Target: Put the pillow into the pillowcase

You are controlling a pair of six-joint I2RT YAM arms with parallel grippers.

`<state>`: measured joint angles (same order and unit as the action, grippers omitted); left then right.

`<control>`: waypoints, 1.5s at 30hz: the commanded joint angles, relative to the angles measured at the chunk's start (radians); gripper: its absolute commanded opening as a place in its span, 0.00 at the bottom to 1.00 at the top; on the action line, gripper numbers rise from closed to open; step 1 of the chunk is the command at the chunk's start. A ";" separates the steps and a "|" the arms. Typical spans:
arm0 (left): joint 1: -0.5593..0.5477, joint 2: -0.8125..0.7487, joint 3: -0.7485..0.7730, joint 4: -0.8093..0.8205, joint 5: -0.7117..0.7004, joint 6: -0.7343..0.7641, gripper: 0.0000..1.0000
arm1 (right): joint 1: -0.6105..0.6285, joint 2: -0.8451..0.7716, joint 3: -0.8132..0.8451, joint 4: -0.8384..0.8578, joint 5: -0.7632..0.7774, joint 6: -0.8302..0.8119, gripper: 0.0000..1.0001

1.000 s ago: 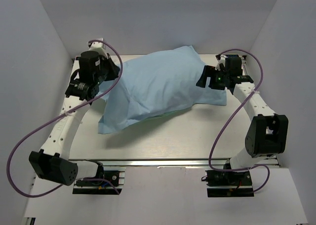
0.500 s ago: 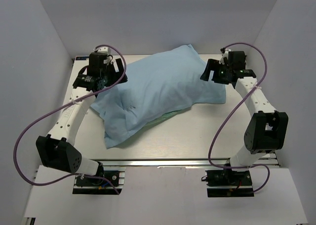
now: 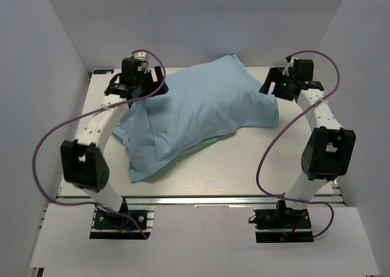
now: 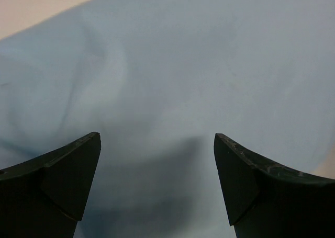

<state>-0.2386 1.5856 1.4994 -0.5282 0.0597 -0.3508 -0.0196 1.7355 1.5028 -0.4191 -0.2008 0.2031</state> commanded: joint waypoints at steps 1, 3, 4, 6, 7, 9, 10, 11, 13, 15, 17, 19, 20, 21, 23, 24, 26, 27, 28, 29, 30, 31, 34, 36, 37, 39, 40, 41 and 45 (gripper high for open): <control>-0.001 0.138 -0.009 0.089 0.141 0.035 0.98 | -0.083 -0.024 -0.064 0.029 -0.032 0.010 0.89; -0.001 0.262 0.034 0.111 0.166 0.061 0.98 | -0.115 -0.036 -0.096 0.007 -0.049 0.018 0.89; -0.002 0.308 0.094 0.119 0.225 0.070 0.98 | -0.121 -0.045 -0.113 0.005 -0.046 0.018 0.90; -0.011 0.460 0.183 0.123 0.287 0.087 0.98 | -0.123 -0.088 -0.188 0.014 -0.029 0.028 0.89; -0.018 0.511 0.299 0.114 0.311 0.116 0.98 | -0.121 -0.106 -0.216 0.038 -0.035 0.028 0.89; -0.059 0.664 0.439 0.060 0.338 0.183 0.98 | -0.123 -0.151 -0.257 0.046 -0.031 0.036 0.89; -0.074 0.707 0.509 0.045 0.345 0.206 0.98 | -0.121 -0.163 -0.280 0.043 -0.023 0.039 0.89; -0.105 0.749 0.633 0.024 0.354 0.228 0.98 | -0.123 -0.184 -0.288 0.040 -0.020 0.042 0.89; -0.137 0.833 0.729 0.020 0.367 0.294 0.98 | -0.123 -0.203 -0.311 0.040 -0.026 0.047 0.89; -0.168 0.849 0.777 0.075 0.365 0.311 0.98 | -0.123 -0.229 -0.323 0.043 -0.023 0.048 0.89; -0.169 0.821 0.756 0.147 0.368 0.293 0.98 | -0.123 -0.249 -0.329 0.036 -0.006 0.048 0.90; -0.168 0.766 0.736 0.184 0.335 0.267 0.98 | -0.123 -0.266 -0.332 0.034 0.015 0.055 0.89; -0.168 0.746 0.730 0.194 0.301 0.253 0.98 | -0.123 -0.278 -0.335 0.034 0.021 0.058 0.89; -0.166 0.725 0.734 0.188 0.237 0.231 0.98 | -0.121 -0.284 -0.334 0.033 0.021 0.059 0.89; -0.162 0.647 0.734 0.142 0.157 0.199 0.98 | -0.123 -0.297 -0.329 0.026 0.024 0.071 0.89; -0.157 0.614 0.723 0.120 0.100 0.185 0.98 | -0.121 -0.303 -0.329 0.026 0.024 0.073 0.89; -0.145 0.494 0.696 0.049 0.025 0.161 0.98 | -0.123 -0.317 -0.326 0.026 0.037 0.081 0.89; -0.142 0.444 0.637 0.027 -0.025 0.117 0.98 | -0.125 -0.321 -0.323 0.026 0.038 0.082 0.89; -0.130 0.392 0.598 0.002 -0.140 0.087 0.98 | -0.125 -0.326 -0.319 0.026 0.040 0.084 0.89; -0.120 0.279 0.552 -0.044 -0.179 0.063 0.98 | -0.126 -0.326 -0.316 0.023 0.038 0.087 0.89; -0.111 0.220 0.500 -0.067 -0.216 0.006 0.98 | -0.128 -0.327 -0.308 0.016 0.035 0.088 0.89; -0.091 0.161 0.379 -0.096 -0.294 -0.034 0.98 | -0.131 -0.327 -0.305 0.014 0.034 0.090 0.89; -0.027 -0.086 0.079 -0.191 -0.357 -0.187 0.98 | -0.137 -0.324 -0.300 0.006 0.026 0.102 0.89; 0.005 -0.261 -0.075 -0.257 -0.367 -0.299 0.98 | -0.138 -0.321 -0.302 0.003 0.018 0.108 0.89; 0.027 -0.313 -0.216 -0.297 -0.368 -0.333 0.98 | -0.140 -0.318 -0.300 0.003 0.006 0.111 0.89; 0.036 -0.457 -0.338 -0.328 -0.354 -0.419 0.98 | -0.138 -0.318 -0.297 0.005 -0.008 0.117 0.90; 0.036 -0.501 -0.393 -0.348 -0.341 -0.448 0.98 | -0.140 -0.320 -0.297 0.009 -0.012 0.119 0.89; 0.036 -0.544 -0.500 -0.345 -0.304 -0.476 0.98 | -0.140 -0.321 -0.297 0.011 -0.017 0.119 0.89; 0.036 -0.699 -0.703 -0.285 -0.215 -0.487 0.98 | -0.140 -0.330 -0.311 0.023 -0.025 0.121 0.89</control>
<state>-0.1986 0.9367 0.8787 -0.7963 -0.2256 -0.7654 -0.1558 1.4345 1.1793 -0.4171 -0.2035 0.3115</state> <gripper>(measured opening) 0.982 0.895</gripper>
